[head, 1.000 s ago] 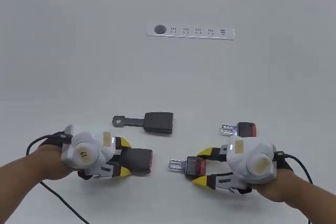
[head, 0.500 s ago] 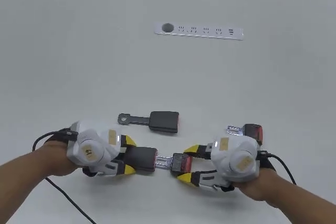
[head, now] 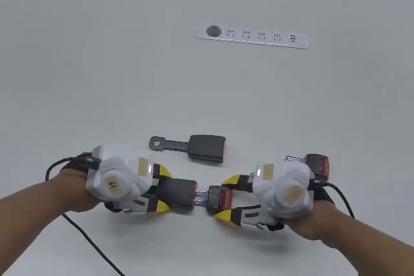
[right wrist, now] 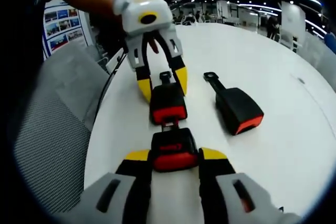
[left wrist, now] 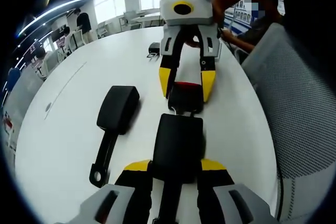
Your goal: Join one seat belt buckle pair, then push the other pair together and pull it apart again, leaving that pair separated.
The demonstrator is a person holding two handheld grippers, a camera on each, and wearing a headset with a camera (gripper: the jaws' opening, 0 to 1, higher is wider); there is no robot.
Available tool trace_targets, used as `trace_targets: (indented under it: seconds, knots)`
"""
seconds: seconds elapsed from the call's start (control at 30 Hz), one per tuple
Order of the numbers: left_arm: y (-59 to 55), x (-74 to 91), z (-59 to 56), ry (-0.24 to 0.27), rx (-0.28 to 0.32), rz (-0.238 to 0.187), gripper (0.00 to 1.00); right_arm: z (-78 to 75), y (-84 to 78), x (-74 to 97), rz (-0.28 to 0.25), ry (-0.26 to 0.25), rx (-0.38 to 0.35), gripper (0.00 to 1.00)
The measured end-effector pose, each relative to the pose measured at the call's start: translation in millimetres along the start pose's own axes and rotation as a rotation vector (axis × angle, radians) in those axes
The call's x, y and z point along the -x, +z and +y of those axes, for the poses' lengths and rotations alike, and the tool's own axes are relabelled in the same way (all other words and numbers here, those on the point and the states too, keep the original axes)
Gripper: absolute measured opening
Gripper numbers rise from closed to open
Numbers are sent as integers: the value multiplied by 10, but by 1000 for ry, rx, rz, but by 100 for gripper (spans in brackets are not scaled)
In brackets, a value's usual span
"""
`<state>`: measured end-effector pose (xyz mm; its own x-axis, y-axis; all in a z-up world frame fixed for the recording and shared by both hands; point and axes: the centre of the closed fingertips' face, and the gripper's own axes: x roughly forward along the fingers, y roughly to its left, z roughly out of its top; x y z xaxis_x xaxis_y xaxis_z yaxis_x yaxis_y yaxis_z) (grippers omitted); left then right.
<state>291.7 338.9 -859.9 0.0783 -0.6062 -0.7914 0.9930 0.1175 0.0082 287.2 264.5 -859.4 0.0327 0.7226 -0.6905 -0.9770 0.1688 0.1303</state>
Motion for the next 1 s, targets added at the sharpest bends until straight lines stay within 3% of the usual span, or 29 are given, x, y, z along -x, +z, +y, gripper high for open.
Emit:
trace_targets:
  seconds: [0.33,1.0]
  knots:
    - [-3,-2,-11,-15,-13,7,34,24,114,-126,1,-5,-4,34]
    - [8,-2,-4,-8,0,-10,34,21,74,-81,14,-5,8,35]
